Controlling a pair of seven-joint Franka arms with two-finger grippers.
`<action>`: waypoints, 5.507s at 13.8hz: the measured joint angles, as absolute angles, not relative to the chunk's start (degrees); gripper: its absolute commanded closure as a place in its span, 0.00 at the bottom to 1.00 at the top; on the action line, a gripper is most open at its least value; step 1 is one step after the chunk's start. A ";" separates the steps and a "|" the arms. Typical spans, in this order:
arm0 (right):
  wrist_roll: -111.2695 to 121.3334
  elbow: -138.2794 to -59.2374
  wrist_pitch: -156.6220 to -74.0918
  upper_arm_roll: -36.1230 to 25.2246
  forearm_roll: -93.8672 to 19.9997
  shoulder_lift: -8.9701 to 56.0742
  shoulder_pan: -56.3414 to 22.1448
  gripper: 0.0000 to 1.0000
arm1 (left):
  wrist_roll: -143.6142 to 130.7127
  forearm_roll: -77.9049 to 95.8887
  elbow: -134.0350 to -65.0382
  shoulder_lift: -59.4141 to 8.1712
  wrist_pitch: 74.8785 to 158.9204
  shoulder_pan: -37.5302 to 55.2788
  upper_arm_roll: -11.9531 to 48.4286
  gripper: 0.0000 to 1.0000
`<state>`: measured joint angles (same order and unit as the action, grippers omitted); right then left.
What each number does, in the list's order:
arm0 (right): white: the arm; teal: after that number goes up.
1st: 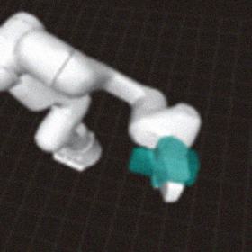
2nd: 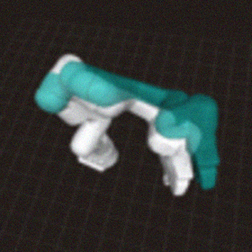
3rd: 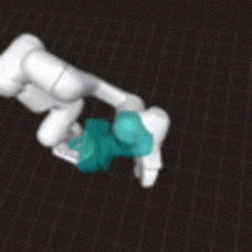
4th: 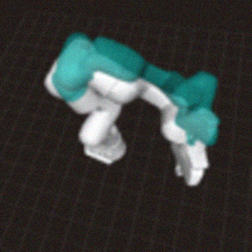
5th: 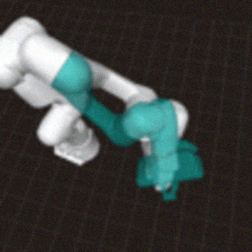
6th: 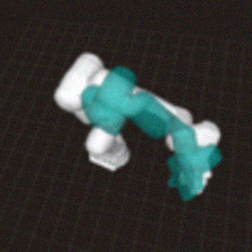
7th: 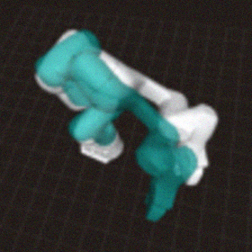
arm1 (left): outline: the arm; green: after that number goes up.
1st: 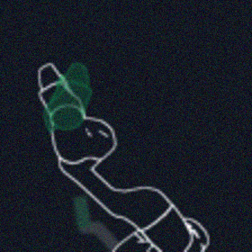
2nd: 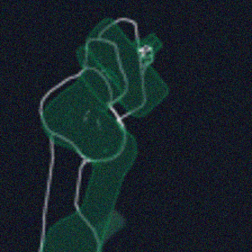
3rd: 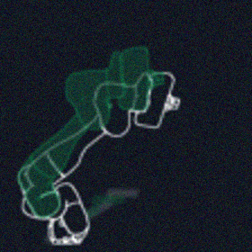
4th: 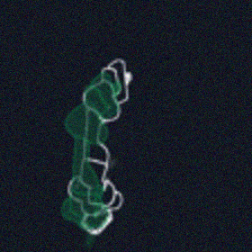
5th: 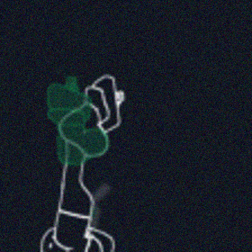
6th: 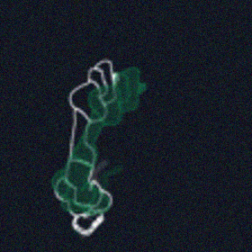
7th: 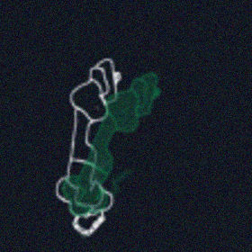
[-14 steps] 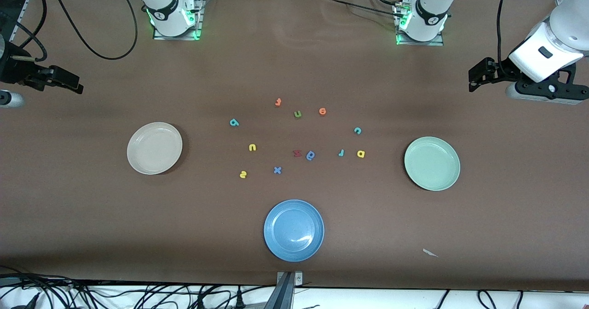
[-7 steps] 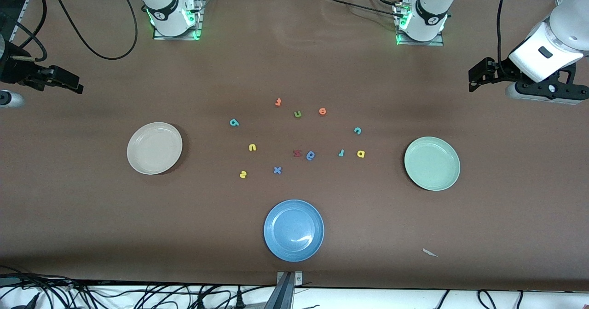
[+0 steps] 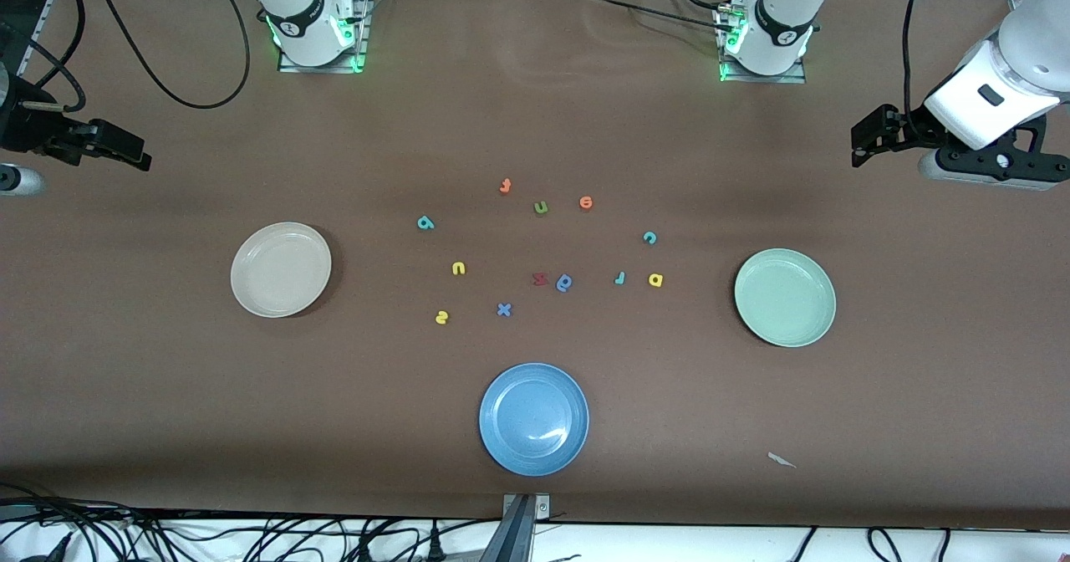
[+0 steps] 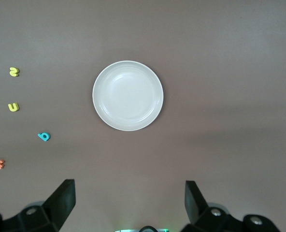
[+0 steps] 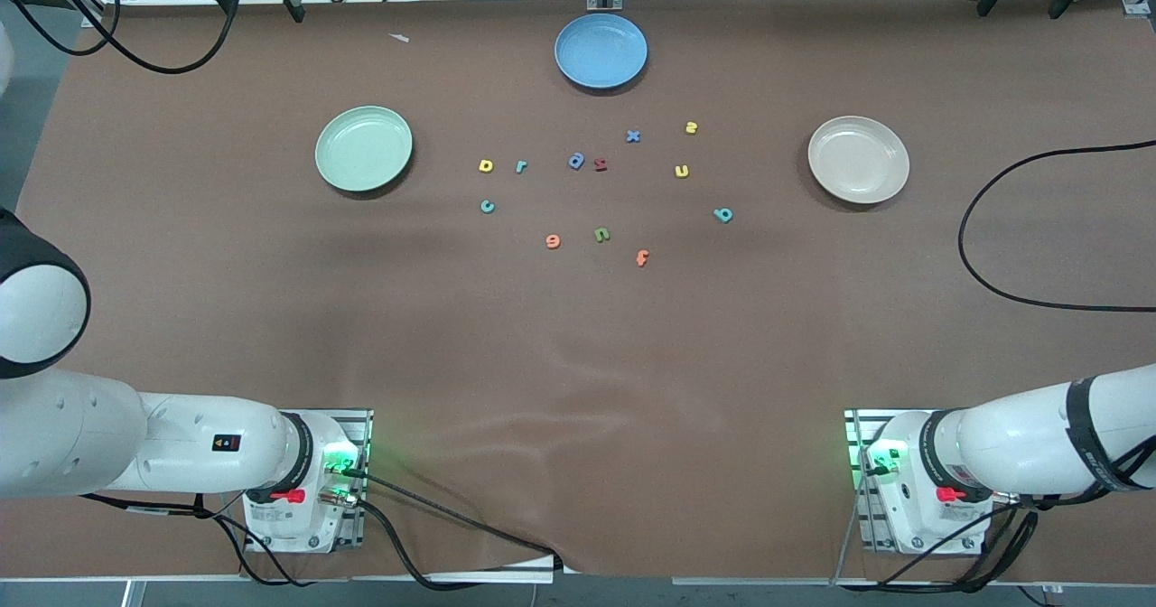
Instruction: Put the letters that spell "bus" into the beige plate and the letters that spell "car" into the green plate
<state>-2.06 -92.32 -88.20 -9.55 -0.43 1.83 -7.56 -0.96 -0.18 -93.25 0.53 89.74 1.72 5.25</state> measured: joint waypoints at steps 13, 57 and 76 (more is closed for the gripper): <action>-4.56 -92.38 -89.77 -9.22 -0.95 4.91 -11.71 0.00 | -0.73 0.09 -93.60 -0.83 89.44 3.13 5.43 0.00; -21.41 -93.62 -129.02 -7.52 -11.98 43.06 -38.38 0.22 | 21.20 0.10 -103.86 -30.78 130.43 4.47 3.86 0.86; -20.10 -92.20 -128.20 -7.43 -13.79 43.08 -38.17 0.87 | 3.09 -0.97 -101.72 -31.16 130.14 17.64 7.27 0.00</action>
<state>-20.10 -92.20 -128.20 -7.43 -13.79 43.08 -38.17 3.09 -0.97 -101.72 -31.16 130.14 17.64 7.27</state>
